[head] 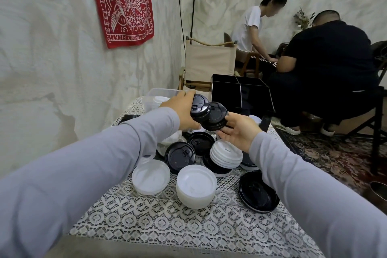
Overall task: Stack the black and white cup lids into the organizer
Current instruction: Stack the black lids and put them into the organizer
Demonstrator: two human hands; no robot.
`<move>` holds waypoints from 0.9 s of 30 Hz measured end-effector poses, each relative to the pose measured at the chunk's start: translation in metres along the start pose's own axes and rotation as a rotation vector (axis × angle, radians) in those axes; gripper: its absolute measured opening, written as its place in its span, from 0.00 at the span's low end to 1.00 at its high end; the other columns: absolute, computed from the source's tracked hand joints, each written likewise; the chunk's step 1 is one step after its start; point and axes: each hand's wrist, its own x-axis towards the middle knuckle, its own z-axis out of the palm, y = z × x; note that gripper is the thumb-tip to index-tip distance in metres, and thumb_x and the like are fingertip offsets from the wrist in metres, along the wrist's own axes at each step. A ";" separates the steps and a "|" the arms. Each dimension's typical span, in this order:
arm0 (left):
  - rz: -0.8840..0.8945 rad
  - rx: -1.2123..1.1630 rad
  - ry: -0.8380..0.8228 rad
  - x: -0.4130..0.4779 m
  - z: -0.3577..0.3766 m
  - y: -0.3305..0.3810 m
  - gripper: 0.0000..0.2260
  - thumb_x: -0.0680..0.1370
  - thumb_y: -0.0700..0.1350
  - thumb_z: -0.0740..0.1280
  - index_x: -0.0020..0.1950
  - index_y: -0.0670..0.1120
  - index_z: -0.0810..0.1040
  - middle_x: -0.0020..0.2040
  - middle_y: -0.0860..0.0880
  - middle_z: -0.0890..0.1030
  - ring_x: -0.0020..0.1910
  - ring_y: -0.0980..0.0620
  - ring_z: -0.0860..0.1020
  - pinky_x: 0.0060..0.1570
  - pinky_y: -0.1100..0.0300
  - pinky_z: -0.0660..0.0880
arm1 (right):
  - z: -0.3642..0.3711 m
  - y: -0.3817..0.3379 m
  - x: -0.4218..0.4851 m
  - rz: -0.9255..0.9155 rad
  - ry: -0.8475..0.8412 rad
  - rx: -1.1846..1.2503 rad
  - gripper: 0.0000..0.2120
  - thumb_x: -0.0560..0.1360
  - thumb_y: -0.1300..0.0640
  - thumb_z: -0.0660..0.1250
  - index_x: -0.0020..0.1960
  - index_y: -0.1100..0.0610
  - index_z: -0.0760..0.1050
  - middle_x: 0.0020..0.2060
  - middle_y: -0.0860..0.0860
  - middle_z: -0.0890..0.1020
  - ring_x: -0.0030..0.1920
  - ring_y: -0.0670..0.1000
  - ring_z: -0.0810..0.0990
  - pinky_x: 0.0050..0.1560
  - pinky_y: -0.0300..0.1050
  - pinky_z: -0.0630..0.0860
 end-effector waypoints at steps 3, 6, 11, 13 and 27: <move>0.050 -0.013 -0.007 -0.002 -0.002 0.001 0.47 0.65 0.53 0.77 0.76 0.49 0.53 0.72 0.48 0.61 0.68 0.46 0.67 0.66 0.51 0.67 | 0.002 -0.005 0.000 -0.013 0.031 -0.055 0.09 0.78 0.62 0.59 0.50 0.59 0.78 0.43 0.54 0.81 0.42 0.52 0.80 0.37 0.44 0.78; 0.126 -0.088 -0.038 -0.005 0.001 0.003 0.47 0.64 0.50 0.78 0.75 0.47 0.54 0.72 0.46 0.62 0.69 0.46 0.65 0.68 0.53 0.64 | 0.002 -0.011 0.003 0.016 0.023 -0.094 0.13 0.77 0.60 0.61 0.57 0.61 0.78 0.53 0.58 0.82 0.52 0.57 0.81 0.46 0.49 0.78; 0.210 -0.165 -0.111 -0.007 0.008 0.009 0.45 0.63 0.49 0.79 0.73 0.46 0.58 0.66 0.46 0.67 0.65 0.47 0.68 0.66 0.51 0.66 | 0.002 -0.013 0.004 0.123 -0.086 -0.140 0.13 0.79 0.58 0.59 0.58 0.61 0.77 0.51 0.58 0.82 0.48 0.56 0.82 0.45 0.49 0.78; 0.240 -0.189 -0.127 -0.007 0.011 0.012 0.45 0.62 0.48 0.80 0.72 0.46 0.59 0.65 0.46 0.68 0.64 0.48 0.69 0.65 0.52 0.67 | 0.003 -0.011 0.005 0.161 -0.092 -0.153 0.15 0.79 0.57 0.60 0.61 0.63 0.76 0.56 0.60 0.80 0.52 0.57 0.81 0.49 0.51 0.78; 0.210 0.001 -0.191 -0.014 0.020 0.021 0.46 0.63 0.51 0.79 0.74 0.49 0.56 0.66 0.46 0.67 0.64 0.44 0.69 0.62 0.49 0.70 | 0.010 -0.007 0.014 0.228 -0.219 -0.164 0.15 0.78 0.49 0.60 0.54 0.59 0.78 0.45 0.58 0.84 0.43 0.57 0.84 0.43 0.50 0.80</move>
